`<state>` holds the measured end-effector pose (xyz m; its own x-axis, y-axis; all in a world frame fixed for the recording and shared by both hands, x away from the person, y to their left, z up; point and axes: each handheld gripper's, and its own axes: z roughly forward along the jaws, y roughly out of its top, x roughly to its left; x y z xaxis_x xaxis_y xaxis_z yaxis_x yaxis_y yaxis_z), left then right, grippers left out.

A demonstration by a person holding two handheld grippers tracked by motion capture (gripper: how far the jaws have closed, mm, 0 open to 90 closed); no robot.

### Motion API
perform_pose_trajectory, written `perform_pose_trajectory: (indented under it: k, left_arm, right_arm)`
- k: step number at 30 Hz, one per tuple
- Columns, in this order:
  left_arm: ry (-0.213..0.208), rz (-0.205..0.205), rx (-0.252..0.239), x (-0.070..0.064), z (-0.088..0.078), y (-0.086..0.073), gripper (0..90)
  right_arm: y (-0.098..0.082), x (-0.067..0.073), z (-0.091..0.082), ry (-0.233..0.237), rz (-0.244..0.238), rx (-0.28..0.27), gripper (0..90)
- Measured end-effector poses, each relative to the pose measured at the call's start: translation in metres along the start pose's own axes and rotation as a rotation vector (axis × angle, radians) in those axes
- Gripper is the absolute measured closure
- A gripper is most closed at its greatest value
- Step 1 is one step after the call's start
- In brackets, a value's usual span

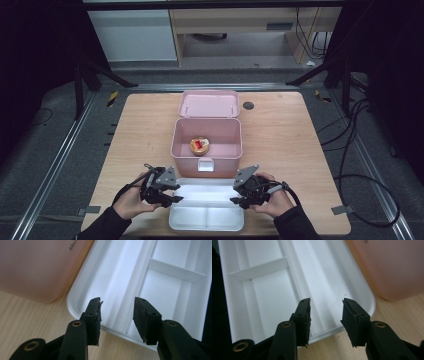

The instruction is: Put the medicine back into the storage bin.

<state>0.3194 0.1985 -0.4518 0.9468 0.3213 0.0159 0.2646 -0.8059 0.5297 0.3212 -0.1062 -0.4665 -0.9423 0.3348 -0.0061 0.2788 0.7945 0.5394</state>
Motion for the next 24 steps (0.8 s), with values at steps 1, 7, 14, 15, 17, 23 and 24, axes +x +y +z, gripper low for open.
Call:
perform_pose_trajectory:
  k: [1, 7, 14, 15, 17, 23, 24]
  left_arm:
    - [-0.010, 0.008, 0.012, -0.002, 0.002, 0.001, 60.5]
    - [-0.036, 0.022, 0.054, -0.004, 0.012, 0.001, 66.6]
    - [-0.049, 0.046, 0.120, -0.006, 0.024, -0.001, 71.4]
    - [-0.055, 0.040, 0.119, -0.005, 0.024, -0.001, 72.8]
    - [-0.055, 0.039, 0.120, -0.005, 0.025, -0.001, 75.5]
    - [-0.067, 0.061, 0.148, -0.006, 0.032, -0.001, 81.1]
    - [-0.068, 0.064, 0.152, -0.005, 0.032, 0.000, 81.4]
  right_arm:
    - [0.000, 0.001, 0.002, 0.004, -0.006, 0.005, 63.0]
    - [0.001, 0.005, 0.009, 0.037, -0.026, 0.050, 69.7]
    - [0.001, 0.007, 0.017, 0.057, -0.047, 0.096, 77.2]
    - [0.001, 0.007, 0.018, 0.059, -0.049, 0.103, 78.0]
    - [0.002, 0.008, 0.018, 0.059, -0.049, 0.110, 78.5]
    - [0.003, 0.007, 0.023, 0.069, -0.076, 0.130, 82.8]
    - [0.004, 0.007, 0.023, 0.070, -0.078, 0.133, 82.9]
